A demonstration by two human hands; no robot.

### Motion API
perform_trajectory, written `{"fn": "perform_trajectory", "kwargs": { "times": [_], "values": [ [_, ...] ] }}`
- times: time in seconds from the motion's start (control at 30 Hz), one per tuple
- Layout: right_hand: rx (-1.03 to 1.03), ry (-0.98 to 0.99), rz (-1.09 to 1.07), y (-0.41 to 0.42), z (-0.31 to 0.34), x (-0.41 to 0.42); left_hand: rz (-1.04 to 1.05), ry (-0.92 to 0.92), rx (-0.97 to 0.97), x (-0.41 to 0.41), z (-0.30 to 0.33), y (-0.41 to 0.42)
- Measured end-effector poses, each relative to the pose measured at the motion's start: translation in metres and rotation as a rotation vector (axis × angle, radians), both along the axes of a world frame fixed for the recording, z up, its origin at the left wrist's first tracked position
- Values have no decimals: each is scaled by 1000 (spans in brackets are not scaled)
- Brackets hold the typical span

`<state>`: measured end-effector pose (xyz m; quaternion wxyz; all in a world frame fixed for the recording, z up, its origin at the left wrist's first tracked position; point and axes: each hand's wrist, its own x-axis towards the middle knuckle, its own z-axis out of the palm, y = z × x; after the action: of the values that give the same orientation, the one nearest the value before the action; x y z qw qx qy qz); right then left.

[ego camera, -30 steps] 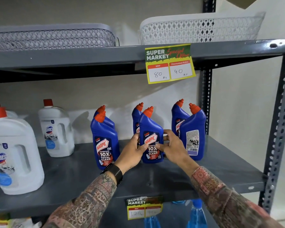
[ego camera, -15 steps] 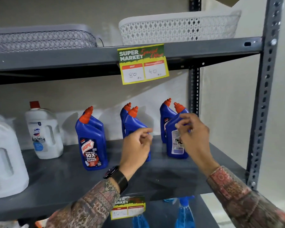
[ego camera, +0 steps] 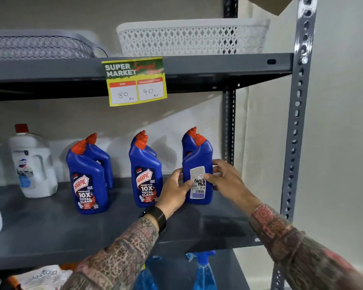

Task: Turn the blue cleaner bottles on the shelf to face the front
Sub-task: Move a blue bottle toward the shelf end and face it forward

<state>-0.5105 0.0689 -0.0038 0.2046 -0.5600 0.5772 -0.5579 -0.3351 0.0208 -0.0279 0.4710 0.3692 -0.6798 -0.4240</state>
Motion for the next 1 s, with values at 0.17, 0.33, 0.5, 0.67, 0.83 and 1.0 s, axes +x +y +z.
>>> {"fn": "perform_trajectory", "kwargs": {
  "times": [0.17, 0.33, 0.5, 0.67, 0.83, 1.0],
  "values": [
    [-48, 72, -65, 5, 10, 1, 10, 32, 10, 0, 15, 13],
    [-97, -5, -155, 12, 26, 2, 201, -6, -221, -8, 23, 41],
    [-98, 36, -128, 27, 25, 13, -3, 10, -180, -24, 12, 56],
    [-102, -174, 155, 33, 30, 3, -51, 65, -110, -14, 15, 52],
    [31, -267, 338, 32, 32, 2, -154, -27, -89, -4, 29, 53],
    [-68, -275, 156, 25, 28, 7, -194, -148, -43, 2, 49, 52]
  ]
}}
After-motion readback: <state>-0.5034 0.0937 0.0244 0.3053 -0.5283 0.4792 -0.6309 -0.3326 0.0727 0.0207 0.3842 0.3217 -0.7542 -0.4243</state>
